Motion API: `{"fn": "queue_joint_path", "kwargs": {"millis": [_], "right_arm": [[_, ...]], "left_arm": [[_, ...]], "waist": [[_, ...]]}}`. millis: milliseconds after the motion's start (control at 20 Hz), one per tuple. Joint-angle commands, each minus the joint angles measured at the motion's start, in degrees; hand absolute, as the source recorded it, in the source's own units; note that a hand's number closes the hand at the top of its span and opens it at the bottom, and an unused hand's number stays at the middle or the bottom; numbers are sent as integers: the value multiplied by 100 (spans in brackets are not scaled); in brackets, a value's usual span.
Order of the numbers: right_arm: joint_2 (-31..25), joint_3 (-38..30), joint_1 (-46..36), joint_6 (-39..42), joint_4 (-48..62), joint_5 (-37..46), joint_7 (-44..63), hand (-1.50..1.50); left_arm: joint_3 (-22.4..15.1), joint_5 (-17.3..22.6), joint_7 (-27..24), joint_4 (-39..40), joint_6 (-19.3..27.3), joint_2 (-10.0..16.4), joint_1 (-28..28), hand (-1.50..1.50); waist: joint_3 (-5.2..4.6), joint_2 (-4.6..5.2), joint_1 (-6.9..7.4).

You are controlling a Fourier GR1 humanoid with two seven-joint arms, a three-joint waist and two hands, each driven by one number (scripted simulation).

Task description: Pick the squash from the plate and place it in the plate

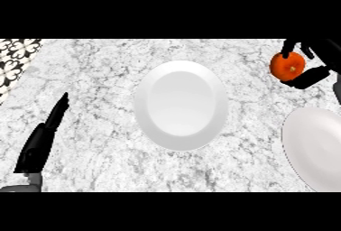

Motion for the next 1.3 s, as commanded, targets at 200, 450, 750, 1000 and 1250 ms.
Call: {"fn": "queue_joint_path", "kwargs": {"millis": [200, 450, 750, 1000, 1250], "right_arm": [[230, -465, -1057, 330, 922, -567, -2178, 150], [711, -328, -1688, 1069, 1124, -625, -2303, 150], [1458, -230, -1992, 1153, 1198, -525, -2043, 150], [2036, -133, -1891, 1374, 712, -553, -1208, 150], [2610, 166, -1968, 1568, 358, -374, -362, 150]], "left_arm": [[198, 33, -65, 192, 10, 75, 55, 0], [386, 118, -187, -30, 12, 140, 482, 0], [449, 87, -226, 191, -51, 101, 513, 0], [466, 89, -50, -259, -39, 33, 668, 0], [477, -52, 148, -208, 63, -14, 519, 0]], "waist": [[-15, -99, -276], [-27, -196, -440], [-30, -211, -571], [-28, -242, -642], [-29, -242, -659]]}}
